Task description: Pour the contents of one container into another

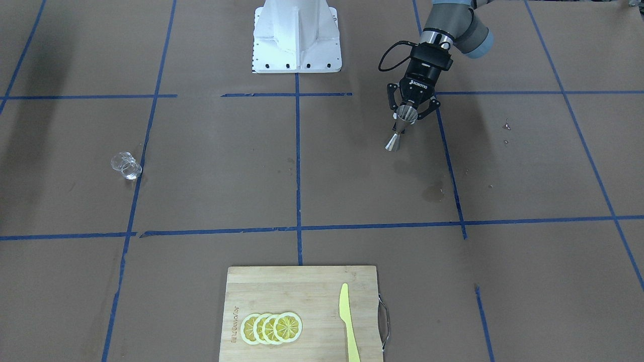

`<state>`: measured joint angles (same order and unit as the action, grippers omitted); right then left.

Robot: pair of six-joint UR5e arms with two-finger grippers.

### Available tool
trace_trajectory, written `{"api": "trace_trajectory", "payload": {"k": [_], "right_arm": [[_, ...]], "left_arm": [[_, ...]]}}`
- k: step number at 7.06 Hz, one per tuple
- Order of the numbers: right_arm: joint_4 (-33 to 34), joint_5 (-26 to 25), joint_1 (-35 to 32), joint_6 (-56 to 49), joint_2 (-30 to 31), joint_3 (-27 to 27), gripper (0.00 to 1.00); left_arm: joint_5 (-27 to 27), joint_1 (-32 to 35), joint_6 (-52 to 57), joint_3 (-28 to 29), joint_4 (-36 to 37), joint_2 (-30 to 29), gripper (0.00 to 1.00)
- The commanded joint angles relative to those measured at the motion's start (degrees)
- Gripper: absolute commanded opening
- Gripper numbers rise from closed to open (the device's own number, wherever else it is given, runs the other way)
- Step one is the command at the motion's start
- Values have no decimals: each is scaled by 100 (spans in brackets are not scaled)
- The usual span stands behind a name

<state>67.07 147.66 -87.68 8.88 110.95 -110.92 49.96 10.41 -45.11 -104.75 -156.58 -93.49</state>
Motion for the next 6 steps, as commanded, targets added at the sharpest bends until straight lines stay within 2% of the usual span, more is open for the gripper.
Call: {"api": "trace_trajectory", "payload": {"k": [1, 2, 4, 5, 6], "right_arm": [[-499, -254, 250, 253, -3, 9, 92], [-928, -421, 547, 777, -3, 0, 92], [-2219, -1402, 1503, 2278, -3, 9, 92], [-2451, -1685, 1804, 2729, -12, 9, 92], [-2854, -2376, 2355, 3360, -12, 9, 93]], "left_arm": [[14, -4, 710, 33, -4, -318, 0], [22, -4, 810, 33, -13, -380, 0], [22, -13, 1309, 42, -39, -407, 0], [-4, -13, 1303, 60, -39, -459, 0], [-13, 5, 1251, 68, -48, -504, 0]]}}
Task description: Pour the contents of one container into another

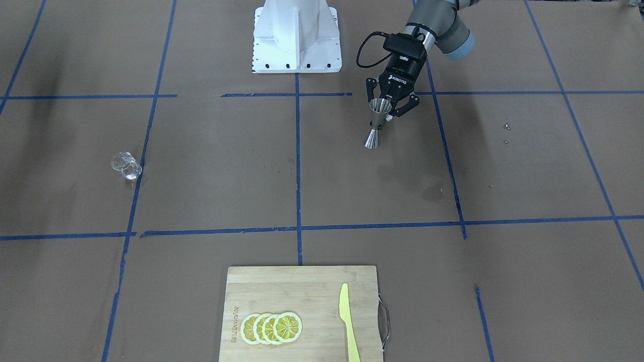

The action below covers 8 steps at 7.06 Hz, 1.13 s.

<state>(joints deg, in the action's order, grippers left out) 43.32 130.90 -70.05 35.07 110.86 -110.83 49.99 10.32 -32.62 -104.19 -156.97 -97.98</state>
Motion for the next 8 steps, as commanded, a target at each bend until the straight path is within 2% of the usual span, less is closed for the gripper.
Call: {"api": "trace_trajectory", "payload": {"k": [1, 3, 5, 6, 7, 8], "right_arm": [[-848, -1515, 1242, 1338, 5, -8, 98], [-1087, -2511, 2114, 1886, -3, -52, 99], [-1221, -3680, 3081, 2510, -3, -140, 100], [-1221, -4434, 3607, 2774, 23, -245, 99], [-1221, -4659, 3804, 2794, 110, -289, 99], [-1221, -5157, 4197, 2890, 154, -333, 99]], "left_arm": [[-15, 14, -7, 21, -9, -54, 0], [-24, 5, -42, 21, -9, -72, 0], [-24, 31, -68, 21, 8, -124, 0], [-24, 23, -69, 30, 43, -125, 0], [-24, 23, -69, 39, 43, -125, 0], [-24, 23, -43, 91, 43, -125, 0]]}}
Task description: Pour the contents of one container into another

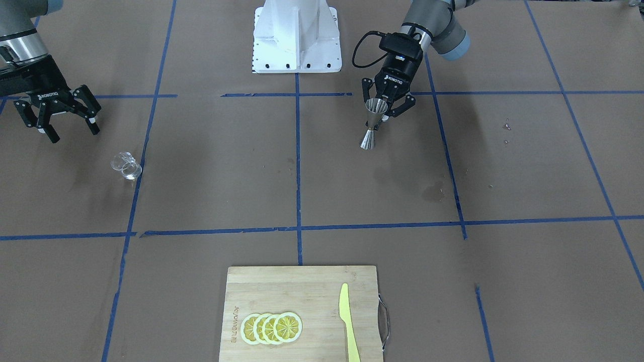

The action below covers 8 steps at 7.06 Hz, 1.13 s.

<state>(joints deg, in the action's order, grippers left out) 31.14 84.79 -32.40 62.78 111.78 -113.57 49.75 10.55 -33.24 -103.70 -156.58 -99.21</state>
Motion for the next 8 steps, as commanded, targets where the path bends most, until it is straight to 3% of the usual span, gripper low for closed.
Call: {"api": "trace_trajectory", "payload": {"k": [1, 6, 8], "right_arm": [[-3, -1308, 993, 355, 72, -60, 99], [346, -4244, 2464, 821, -50, 97, 99], [586, -5266, 2765, 1244, -532, 605, 99]], "left_arm": [[0, 17, 19, 60, 5, 7, 0], [-9, 26, 2, 69, 5, 7, 0], [-18, 35, -7, 69, 5, 7, 0]]}}
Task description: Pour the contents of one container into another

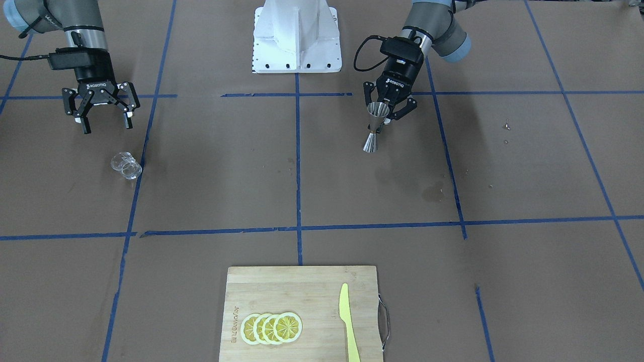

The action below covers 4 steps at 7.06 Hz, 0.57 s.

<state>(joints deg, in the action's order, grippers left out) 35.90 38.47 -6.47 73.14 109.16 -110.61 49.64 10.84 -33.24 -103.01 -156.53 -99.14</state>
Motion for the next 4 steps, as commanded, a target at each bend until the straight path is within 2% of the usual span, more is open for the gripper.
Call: {"api": "trace_trajectory", "payload": {"k": [1, 4], "right_arm": [[110, -909, 216, 227, -664, 756, 99], [75, -1017, 207, 227, -1080, 1102, 99]], "left_arm": [[-7, 6, 2, 9, 0, 26, 0], [-7, 6, 2, 26, 0, 62, 0]]}}
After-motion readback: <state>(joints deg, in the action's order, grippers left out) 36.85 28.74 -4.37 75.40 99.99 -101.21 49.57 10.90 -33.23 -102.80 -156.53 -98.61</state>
